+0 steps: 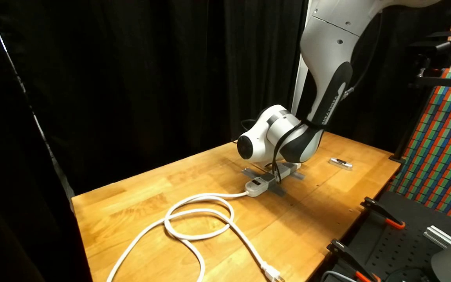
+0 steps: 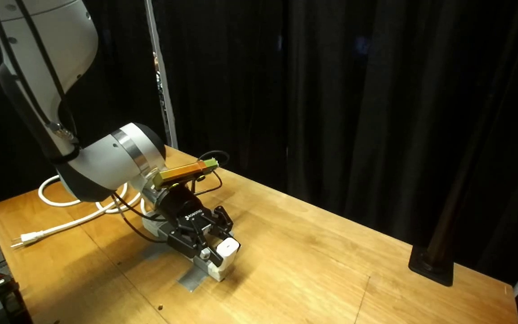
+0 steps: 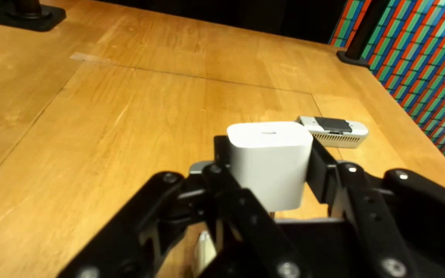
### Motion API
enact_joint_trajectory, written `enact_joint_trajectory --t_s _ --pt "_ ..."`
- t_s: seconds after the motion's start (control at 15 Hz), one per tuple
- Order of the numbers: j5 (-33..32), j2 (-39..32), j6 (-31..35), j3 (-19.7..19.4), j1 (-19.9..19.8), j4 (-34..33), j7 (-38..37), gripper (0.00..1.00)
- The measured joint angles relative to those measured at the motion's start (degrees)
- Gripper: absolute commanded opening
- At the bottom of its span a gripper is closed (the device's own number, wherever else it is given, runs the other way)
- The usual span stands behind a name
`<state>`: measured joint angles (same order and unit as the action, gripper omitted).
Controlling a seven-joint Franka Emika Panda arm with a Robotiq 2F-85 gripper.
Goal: Put the charger head on a slot on the extension cord
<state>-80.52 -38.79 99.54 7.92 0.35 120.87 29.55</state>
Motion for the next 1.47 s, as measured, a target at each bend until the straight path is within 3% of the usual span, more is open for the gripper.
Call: enact_joint_trajectory --t_s 0.67,1.47 --pt "-3.3 -1.3 5.5 -2.3 0.0 -1.1 -8.4 0.23" --pt "-3.3 -2.5 6.5 -2.4 0.0 -0.9 -8.8 0.23"
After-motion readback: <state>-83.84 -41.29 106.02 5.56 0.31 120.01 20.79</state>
